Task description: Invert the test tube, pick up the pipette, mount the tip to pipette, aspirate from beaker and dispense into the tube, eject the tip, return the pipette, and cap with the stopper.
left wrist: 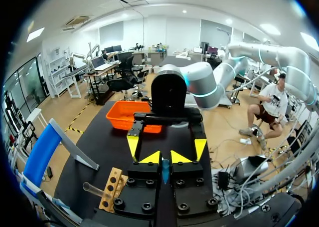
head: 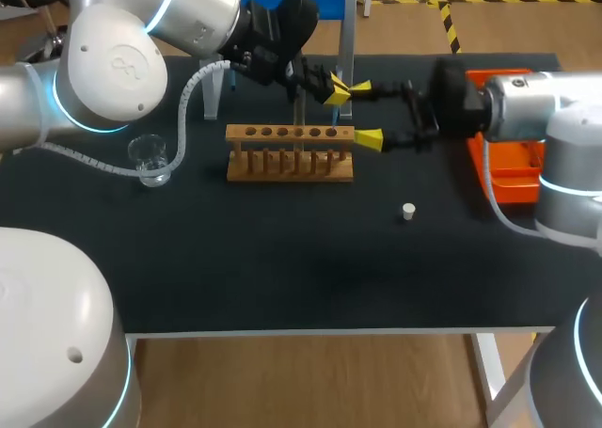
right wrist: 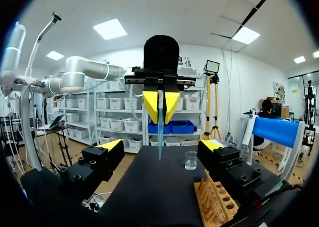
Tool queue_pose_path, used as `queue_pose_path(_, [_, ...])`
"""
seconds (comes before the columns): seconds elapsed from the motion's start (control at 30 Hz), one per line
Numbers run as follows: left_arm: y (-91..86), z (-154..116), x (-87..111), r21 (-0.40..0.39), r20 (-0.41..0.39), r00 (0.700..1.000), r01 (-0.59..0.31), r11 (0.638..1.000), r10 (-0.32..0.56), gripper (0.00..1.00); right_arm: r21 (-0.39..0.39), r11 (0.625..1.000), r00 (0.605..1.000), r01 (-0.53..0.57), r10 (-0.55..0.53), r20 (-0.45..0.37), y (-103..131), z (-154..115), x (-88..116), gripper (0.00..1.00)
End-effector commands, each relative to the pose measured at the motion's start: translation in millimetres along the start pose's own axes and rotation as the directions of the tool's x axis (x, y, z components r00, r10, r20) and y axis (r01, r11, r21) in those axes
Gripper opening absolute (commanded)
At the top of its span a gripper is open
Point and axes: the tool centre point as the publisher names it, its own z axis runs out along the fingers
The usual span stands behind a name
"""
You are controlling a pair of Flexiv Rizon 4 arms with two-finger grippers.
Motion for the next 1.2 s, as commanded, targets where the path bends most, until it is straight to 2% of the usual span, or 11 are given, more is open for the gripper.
queue_pose_path(0.03, [-0.7, -1.2, -0.7, -0.005, -0.003, 1.000, 0.002, 1.000, -0.002, 0.00, 0.002, 1.000, 1.000, -0.005, 0.005, -0.017, -0.4, 7.5, -6.9, 1.00])
queue_pose_path(0.43, [-0.7, -1.2, -0.7, -0.005, -0.003, 1.000, 0.002, 1.000, -0.002, 0.00, 0.013, 1.000, 1.000, -0.004, 0.004, -0.028, 2.1, 27.3, -13.5, 1.00])
queue_pose_path(0.93, [-0.7, -1.2, -0.7, -0.005, -0.003, 1.000, 0.002, 1.000, -0.002, 0.00, 0.007, 1.000, 1.000, -0.009, 0.009, -0.004, 6.3, 39.1, -8.7, 0.69])
queue_pose_path(1.0, [-0.7, -1.2, -0.7, -0.005, -0.003, 1.000, 0.002, 1.000, -0.002, 0.00, 0.003, 1.000, 1.000, -0.011, 0.011, 0.000, 6.4, 39.7, -8.0, 0.57])
queue_pose_path(1.2, [-0.7, -1.2, -0.7, -0.005, -0.003, 1.000, 0.002, 1.000, -0.002, 0.00, -0.006, 1.000, 1.000, -0.013, 0.013, 0.002, 7.5, 42.3, -6.7, 0.43])
